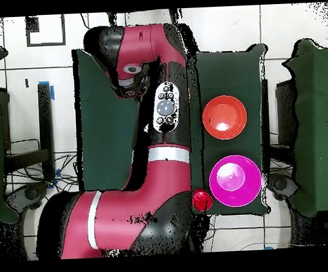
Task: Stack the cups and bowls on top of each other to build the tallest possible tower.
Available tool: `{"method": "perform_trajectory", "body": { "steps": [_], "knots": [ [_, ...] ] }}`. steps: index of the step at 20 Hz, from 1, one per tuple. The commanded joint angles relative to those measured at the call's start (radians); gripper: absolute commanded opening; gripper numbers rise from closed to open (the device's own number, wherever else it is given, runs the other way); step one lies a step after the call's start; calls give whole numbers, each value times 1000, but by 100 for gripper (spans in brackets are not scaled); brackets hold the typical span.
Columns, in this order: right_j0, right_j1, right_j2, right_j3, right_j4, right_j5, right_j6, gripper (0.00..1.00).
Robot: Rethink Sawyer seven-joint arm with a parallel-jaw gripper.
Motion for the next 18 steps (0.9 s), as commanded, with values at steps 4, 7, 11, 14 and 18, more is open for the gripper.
{"method": "perform_trajectory", "body": {
  "steps": [4,7,11,14,18],
  "knots": [
    [26,-52,-4,40,-100,-18,-74,0],
    [22,-82,-11,74,-101,-26,-86,0],
    [8,-63,-9,55,-107,-41,-106,0],
    [2,-64,-10,63,-107,-50,-109,0],
    [0,-63,-9,73,-105,-62,-96,0]
  ]
}}
